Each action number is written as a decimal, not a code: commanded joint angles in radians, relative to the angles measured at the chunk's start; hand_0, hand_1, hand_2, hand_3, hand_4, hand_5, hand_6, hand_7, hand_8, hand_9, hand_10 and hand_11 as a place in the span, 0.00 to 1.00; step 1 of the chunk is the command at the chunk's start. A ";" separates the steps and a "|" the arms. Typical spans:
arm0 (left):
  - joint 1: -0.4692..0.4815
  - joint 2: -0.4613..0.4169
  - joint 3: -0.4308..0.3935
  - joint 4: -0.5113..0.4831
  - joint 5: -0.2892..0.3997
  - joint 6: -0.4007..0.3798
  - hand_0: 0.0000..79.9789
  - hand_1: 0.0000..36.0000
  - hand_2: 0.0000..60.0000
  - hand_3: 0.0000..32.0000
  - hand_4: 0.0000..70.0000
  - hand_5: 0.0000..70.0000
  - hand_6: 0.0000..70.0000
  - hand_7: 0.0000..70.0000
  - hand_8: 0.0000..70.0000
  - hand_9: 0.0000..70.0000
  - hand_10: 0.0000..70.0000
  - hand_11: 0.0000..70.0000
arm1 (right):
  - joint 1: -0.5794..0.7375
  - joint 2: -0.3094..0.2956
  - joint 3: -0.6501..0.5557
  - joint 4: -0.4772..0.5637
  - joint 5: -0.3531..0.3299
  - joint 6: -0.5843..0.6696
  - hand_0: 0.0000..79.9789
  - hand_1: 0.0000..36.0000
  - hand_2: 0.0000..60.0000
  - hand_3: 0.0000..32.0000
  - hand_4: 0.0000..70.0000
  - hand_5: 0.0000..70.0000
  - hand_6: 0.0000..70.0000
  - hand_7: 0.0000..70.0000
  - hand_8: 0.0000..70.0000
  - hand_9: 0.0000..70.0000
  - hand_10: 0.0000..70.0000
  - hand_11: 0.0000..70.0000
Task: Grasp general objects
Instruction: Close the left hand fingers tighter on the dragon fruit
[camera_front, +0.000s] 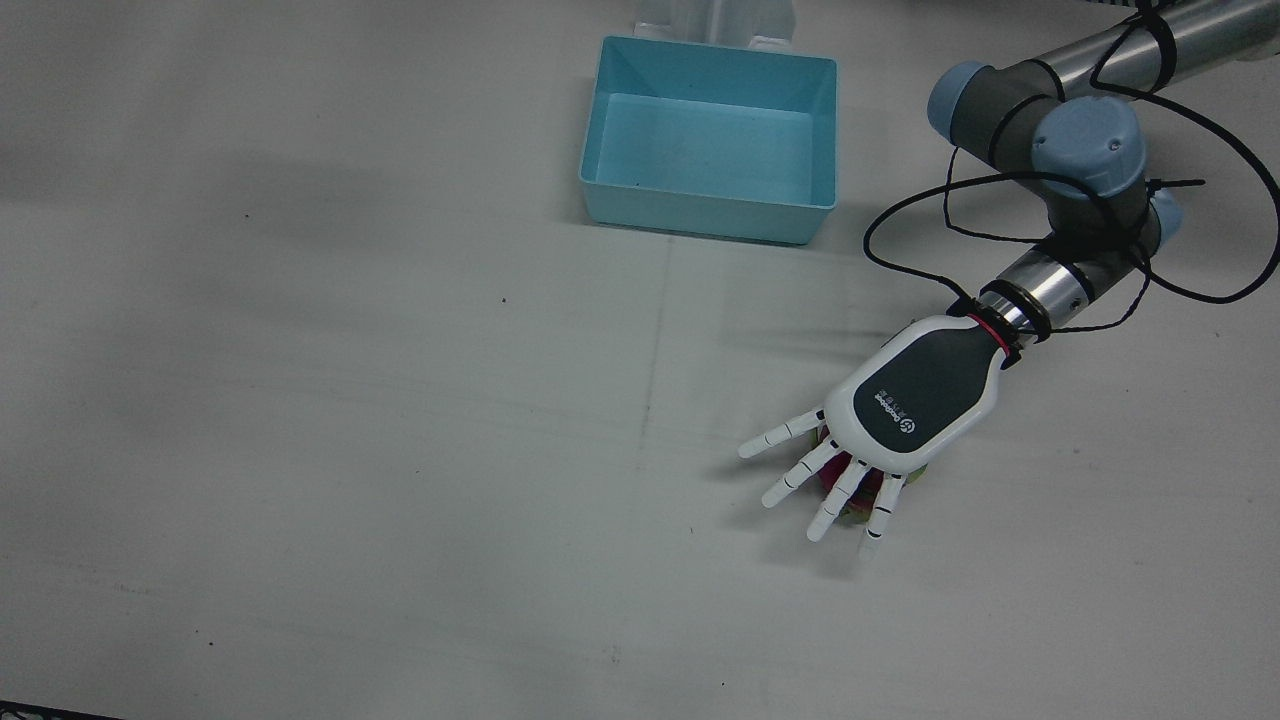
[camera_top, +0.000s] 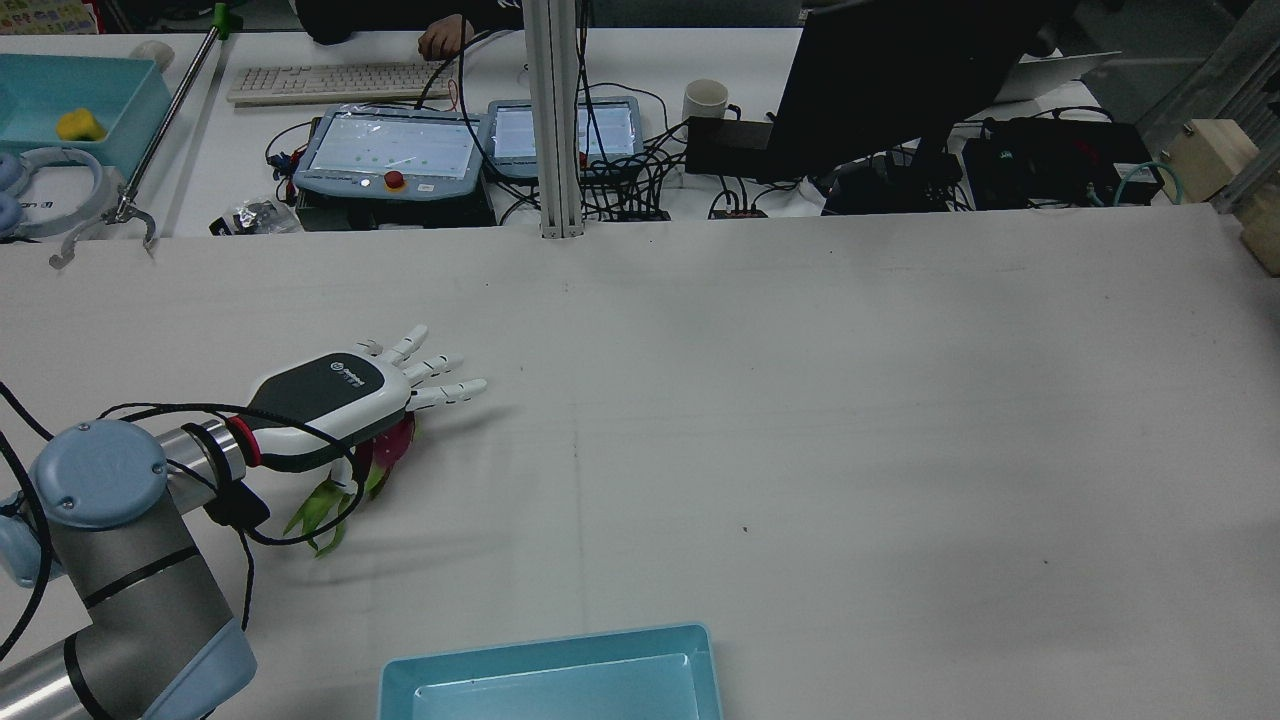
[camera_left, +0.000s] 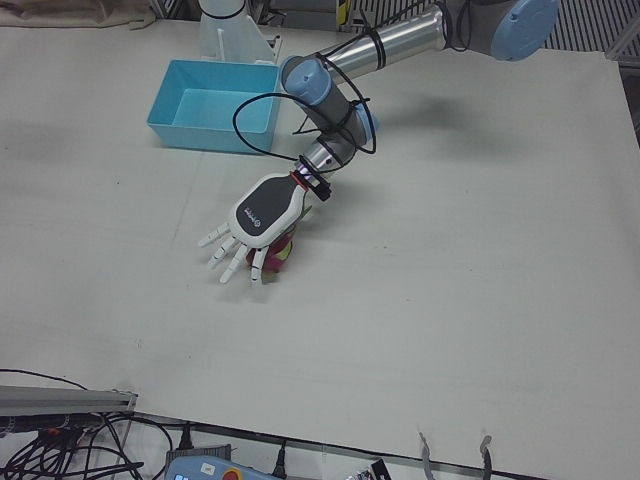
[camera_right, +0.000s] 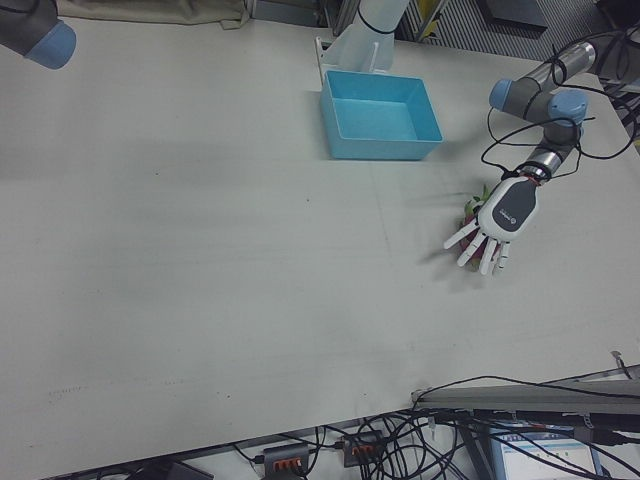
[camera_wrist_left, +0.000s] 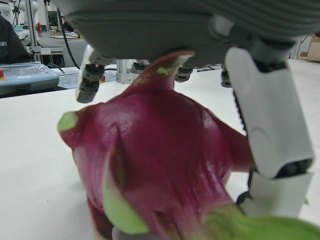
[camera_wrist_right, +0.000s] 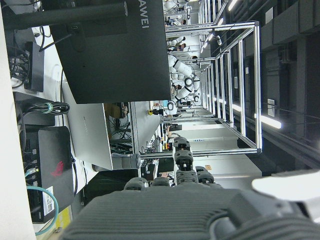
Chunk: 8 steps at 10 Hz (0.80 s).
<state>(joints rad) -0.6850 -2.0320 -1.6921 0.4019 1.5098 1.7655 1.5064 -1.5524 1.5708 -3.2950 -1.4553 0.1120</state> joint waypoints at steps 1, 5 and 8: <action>-0.002 0.001 0.003 -0.005 0.001 0.000 0.83 1.00 0.71 1.00 0.00 0.09 0.00 0.26 0.09 0.03 0.26 0.43 | 0.000 0.000 0.000 0.000 0.000 0.000 0.00 0.00 0.00 0.00 0.00 0.00 0.00 0.00 0.00 0.00 0.00 0.00; 0.001 0.019 0.005 -0.027 0.001 0.000 0.77 1.00 0.74 1.00 0.00 0.23 0.00 0.44 0.19 0.08 0.46 0.70 | 0.000 0.000 0.000 0.000 0.001 0.000 0.00 0.00 0.00 0.00 0.00 0.00 0.00 0.00 0.00 0.00 0.00 0.00; -0.004 0.032 0.002 -0.060 0.001 -0.001 0.76 0.96 0.70 1.00 0.00 0.29 0.09 0.60 0.26 0.19 0.64 0.94 | 0.000 0.000 0.000 0.000 0.000 0.000 0.00 0.00 0.00 0.00 0.00 0.00 0.00 0.00 0.00 0.00 0.00 0.00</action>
<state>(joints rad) -0.6868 -2.0139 -1.6879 0.3700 1.5109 1.7657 1.5064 -1.5524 1.5708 -3.2950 -1.4548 0.1114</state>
